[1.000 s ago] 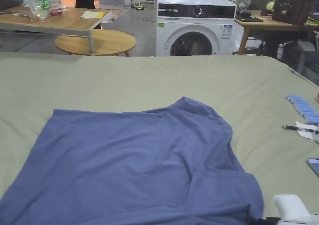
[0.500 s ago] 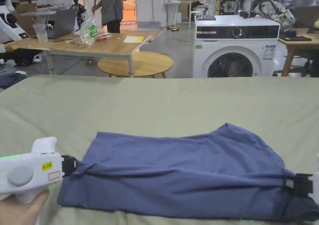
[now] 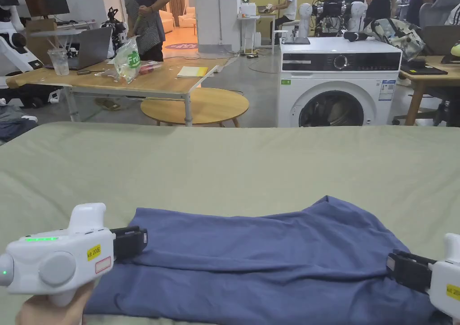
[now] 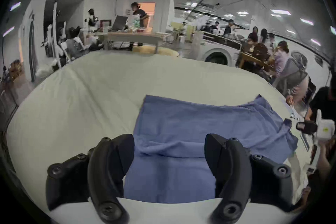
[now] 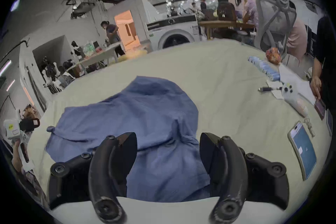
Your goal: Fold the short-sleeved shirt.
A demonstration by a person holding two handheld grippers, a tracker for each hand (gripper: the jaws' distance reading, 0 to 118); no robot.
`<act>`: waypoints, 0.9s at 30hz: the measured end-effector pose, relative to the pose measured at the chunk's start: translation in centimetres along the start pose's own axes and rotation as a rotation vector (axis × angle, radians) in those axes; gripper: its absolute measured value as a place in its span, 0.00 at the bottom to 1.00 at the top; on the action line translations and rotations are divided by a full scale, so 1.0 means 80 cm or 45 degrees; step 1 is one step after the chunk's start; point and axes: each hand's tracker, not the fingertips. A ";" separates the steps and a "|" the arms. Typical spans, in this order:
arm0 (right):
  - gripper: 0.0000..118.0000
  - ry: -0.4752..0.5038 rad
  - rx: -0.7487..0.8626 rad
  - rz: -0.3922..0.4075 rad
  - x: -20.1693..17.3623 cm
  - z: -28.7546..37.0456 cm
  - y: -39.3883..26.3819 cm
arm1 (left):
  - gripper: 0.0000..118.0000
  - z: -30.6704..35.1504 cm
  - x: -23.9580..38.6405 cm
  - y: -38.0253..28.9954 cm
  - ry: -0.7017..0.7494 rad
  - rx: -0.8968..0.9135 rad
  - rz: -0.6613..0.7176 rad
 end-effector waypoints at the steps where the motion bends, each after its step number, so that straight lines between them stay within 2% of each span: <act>1: 0.60 0.035 0.008 0.020 -0.008 0.006 -0.001 | 0.51 0.009 0.009 -0.003 -0.037 0.032 0.002; 3: 0.48 0.060 0.015 0.085 -0.030 0.015 -0.002 | 0.34 0.021 0.025 -0.006 -0.089 0.040 0.017; 5: 0.20 0.035 0.010 0.164 -0.050 0.019 -0.005 | 0.18 0.028 0.042 -0.011 -0.138 0.039 0.015; 6: 0.07 0.024 -0.006 0.194 -0.058 0.016 -0.006 | 0.04 0.030 0.049 -0.014 -0.162 0.043 -0.001; 7: 0.00 0.008 -0.033 0.227 -0.066 0.014 -0.008 | 0.00 0.031 0.059 -0.016 -0.151 0.034 -0.029; 9: 0.00 0.010 -0.063 0.239 -0.075 0.012 -0.012 | 0.00 0.030 0.075 -0.021 -0.061 0.023 -0.113; 10: 0.00 0.002 -0.074 0.252 -0.080 0.012 -0.014 | 0.00 0.031 0.076 -0.024 -0.079 0.015 -0.133; 12: 0.00 -0.064 -0.071 0.272 -0.087 0.013 -0.018 | 0.00 0.039 0.080 -0.028 -0.107 0.007 -0.107; 15: 0.00 -0.056 -0.085 0.217 -0.083 0.014 -0.017 | 0.00 0.049 0.066 -0.028 -0.109 0.002 -0.055; 16: 0.00 -0.036 -0.088 0.214 -0.080 0.017 -0.018 | 0.01 0.050 0.052 -0.027 -0.107 -0.006 0.001; 18: 0.00 -0.036 -0.082 0.229 -0.075 0.024 -0.020 | 0.34 0.051 0.017 -0.024 -0.150 -0.074 0.114; 19: 0.00 -0.024 -0.076 0.227 -0.069 0.029 -0.022 | 0.42 0.052 0.001 -0.026 -0.146 -0.080 0.160; 20: 0.00 0.004 -0.076 0.211 -0.063 0.032 -0.024 | 0.42 0.052 -0.015 -0.031 -0.128 -0.085 0.190; 21: 0.00 0.028 -0.085 0.189 -0.057 0.034 -0.025 | 0.59 0.053 -0.028 -0.036 -0.102 -0.074 0.201; 22: 0.00 0.037 -0.091 0.166 -0.051 0.039 -0.029 | 0.62 0.052 -0.042 -0.042 -0.081 -0.070 0.241; 27: 0.00 0.032 -0.120 0.115 -0.024 0.053 -0.034 | 0.62 0.010 -0.068 -0.066 0.034 -0.200 0.228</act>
